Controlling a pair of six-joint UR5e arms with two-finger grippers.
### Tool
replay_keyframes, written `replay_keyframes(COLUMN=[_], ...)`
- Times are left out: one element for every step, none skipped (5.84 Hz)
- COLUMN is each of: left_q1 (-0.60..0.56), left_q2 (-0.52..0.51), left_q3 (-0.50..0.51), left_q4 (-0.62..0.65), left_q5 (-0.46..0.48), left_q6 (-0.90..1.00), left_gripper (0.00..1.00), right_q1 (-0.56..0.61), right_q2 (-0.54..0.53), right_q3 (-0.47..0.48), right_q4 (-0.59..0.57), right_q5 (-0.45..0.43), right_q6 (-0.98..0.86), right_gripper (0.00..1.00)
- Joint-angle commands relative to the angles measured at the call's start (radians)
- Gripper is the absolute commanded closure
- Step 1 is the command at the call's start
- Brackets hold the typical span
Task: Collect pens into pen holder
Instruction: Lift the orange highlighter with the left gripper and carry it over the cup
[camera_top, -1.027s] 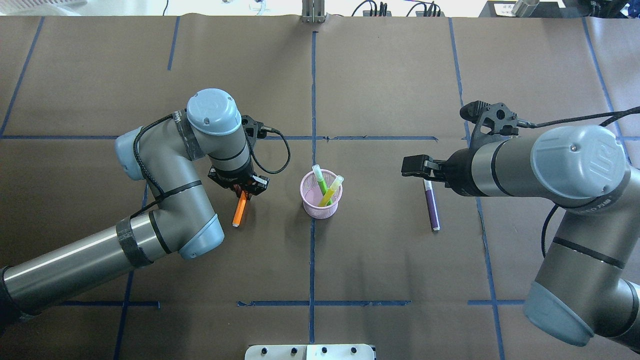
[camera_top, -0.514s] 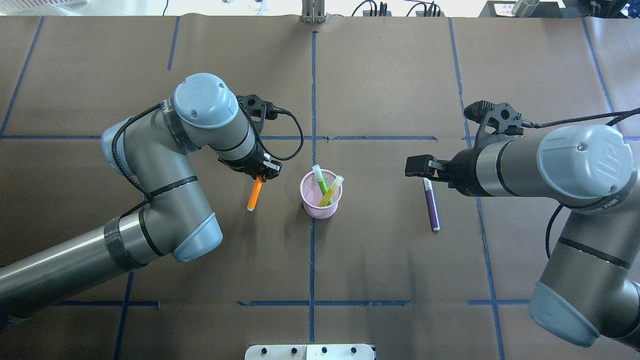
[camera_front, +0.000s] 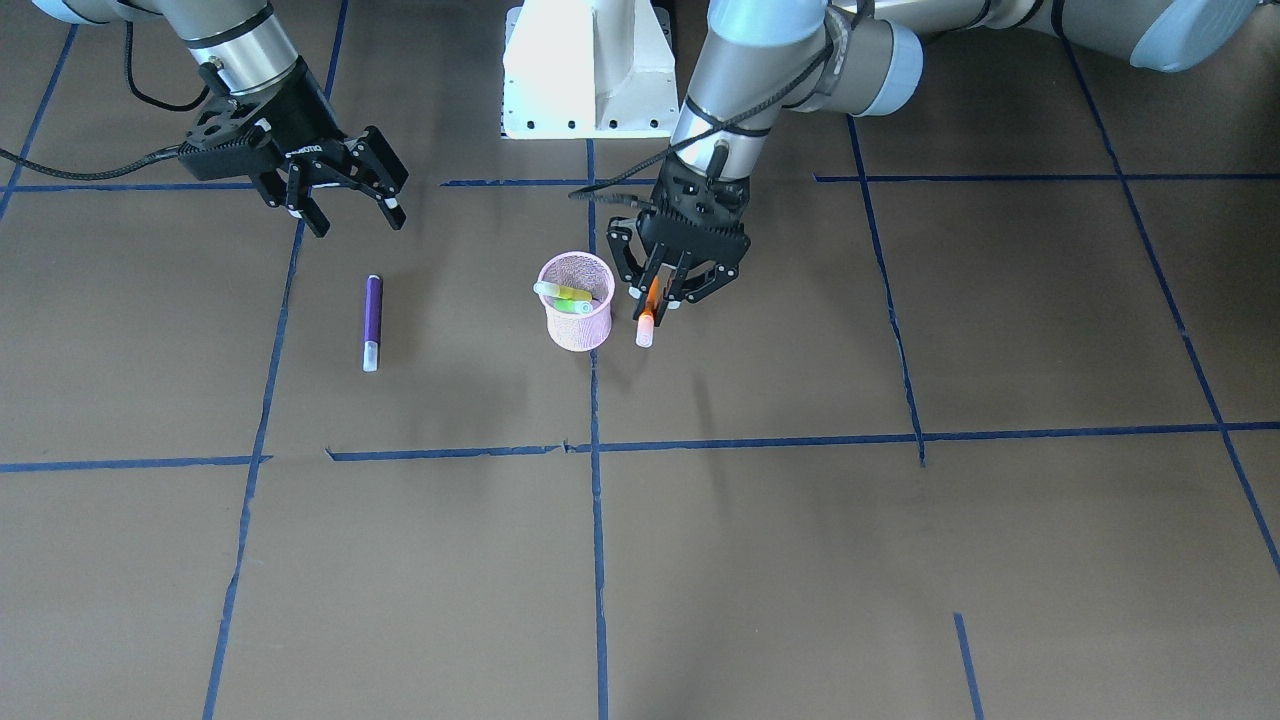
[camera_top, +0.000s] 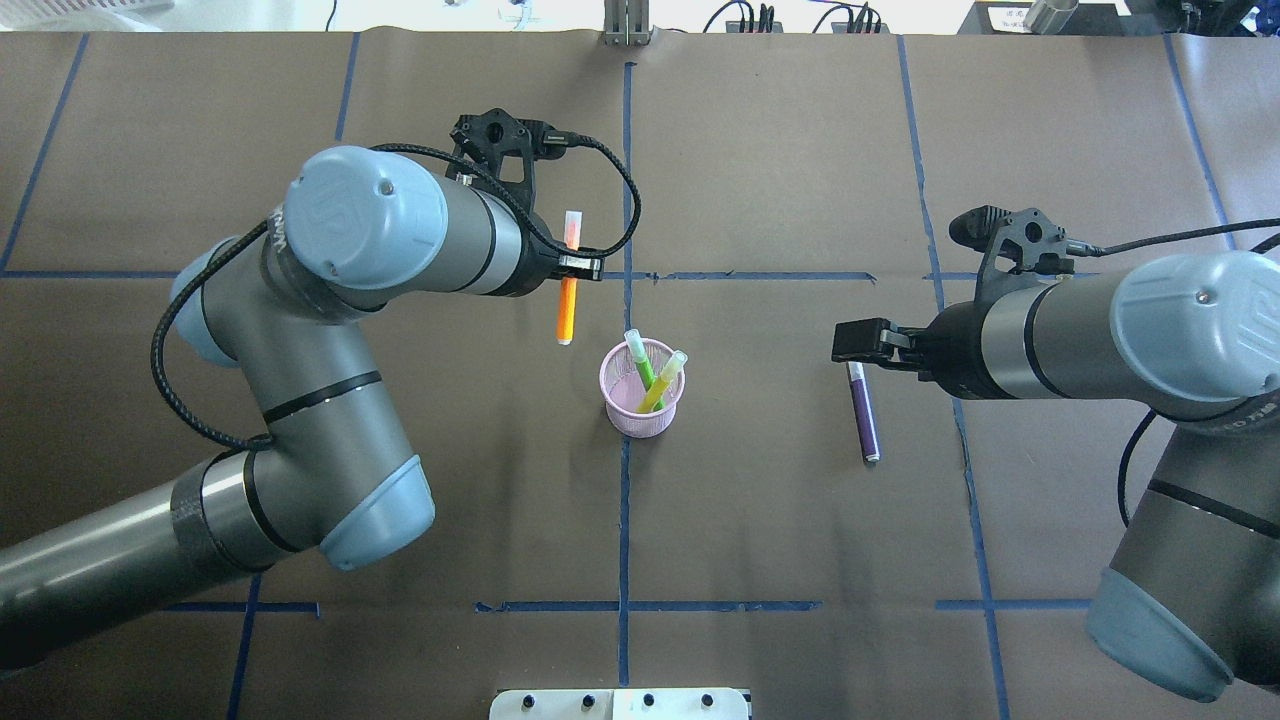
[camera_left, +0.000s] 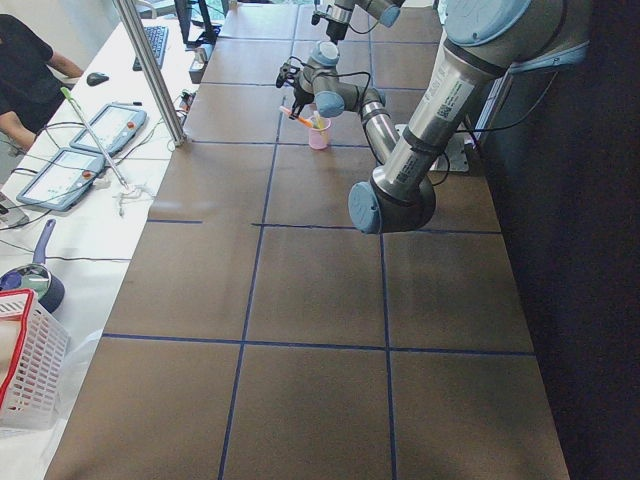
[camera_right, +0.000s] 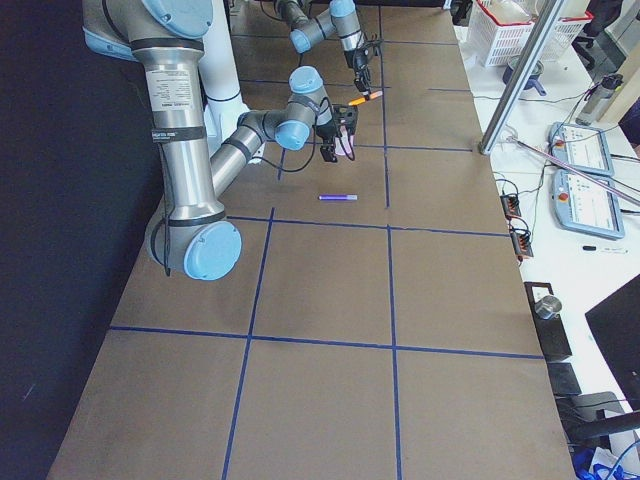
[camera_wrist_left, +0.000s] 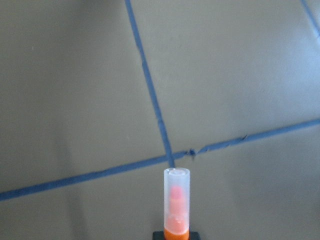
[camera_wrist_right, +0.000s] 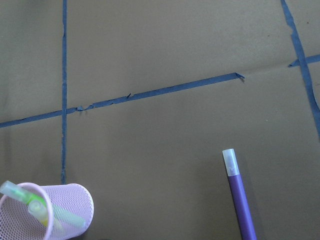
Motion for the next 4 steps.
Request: replay_keyframes(left_q1=[0.175,0.247,0.252,0.258], left_q2=[0.017,0.053,0.064,0.09], left_q3=[-0.005,0.011,0.014,0.018], left_q4=[-0.2,-0.289,-0.313,-0.315], left_q5=[0.389,0.496,0.506,0.506], left_q6=[-0.08,-0.077,-0.077,-0.079], left_gripper=[1.0,1.0,1.0,1.0], right_q1=[0.041,0.044,0.042,0.041], right_q2=[-0.027,-0.027,-0.025,-0.021], right_q3=[-0.001,-0.002,-0.021,-0.031], right_q4=[0.0,0.0,0.002,0.002], right_q5=[0.052,0.053,0.052,0.05], right_q6=[-0.047,-0.047,-0.049,-0.049], right_gripper=[0.0,0.0,0.0,0.0])
